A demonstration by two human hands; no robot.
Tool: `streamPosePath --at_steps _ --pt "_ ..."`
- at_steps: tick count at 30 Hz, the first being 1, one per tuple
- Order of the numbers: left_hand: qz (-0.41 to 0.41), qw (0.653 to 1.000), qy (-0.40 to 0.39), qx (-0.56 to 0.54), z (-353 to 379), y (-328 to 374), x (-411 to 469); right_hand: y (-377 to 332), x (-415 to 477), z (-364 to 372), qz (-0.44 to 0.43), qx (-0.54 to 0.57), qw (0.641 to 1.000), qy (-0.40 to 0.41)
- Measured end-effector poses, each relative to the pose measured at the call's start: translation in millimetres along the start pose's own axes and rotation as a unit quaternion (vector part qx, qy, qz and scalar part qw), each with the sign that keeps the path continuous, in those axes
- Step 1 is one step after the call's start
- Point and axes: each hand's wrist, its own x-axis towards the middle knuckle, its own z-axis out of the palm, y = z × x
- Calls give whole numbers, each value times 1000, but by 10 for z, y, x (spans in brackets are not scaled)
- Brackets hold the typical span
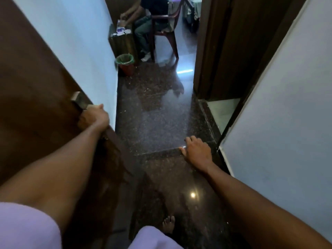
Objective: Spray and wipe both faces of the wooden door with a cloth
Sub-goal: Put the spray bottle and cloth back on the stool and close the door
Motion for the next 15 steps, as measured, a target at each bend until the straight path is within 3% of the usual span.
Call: streamPosePath --at_steps 1,2,5,15 --pt "-21 999 7 35 -211 91 -502 44 -86 -21 3 1 1000 2" --pt "10 999 4 45 -177 157 -759 91 -186 -49 7 3 1000 4" --pt "0 1000 -8 19 -7 205 -1248 310 -580 -114 37 11 999 8" --pt "142 987 -48 -57 278 471 -3041 883 -2049 17 129 58 990 2"
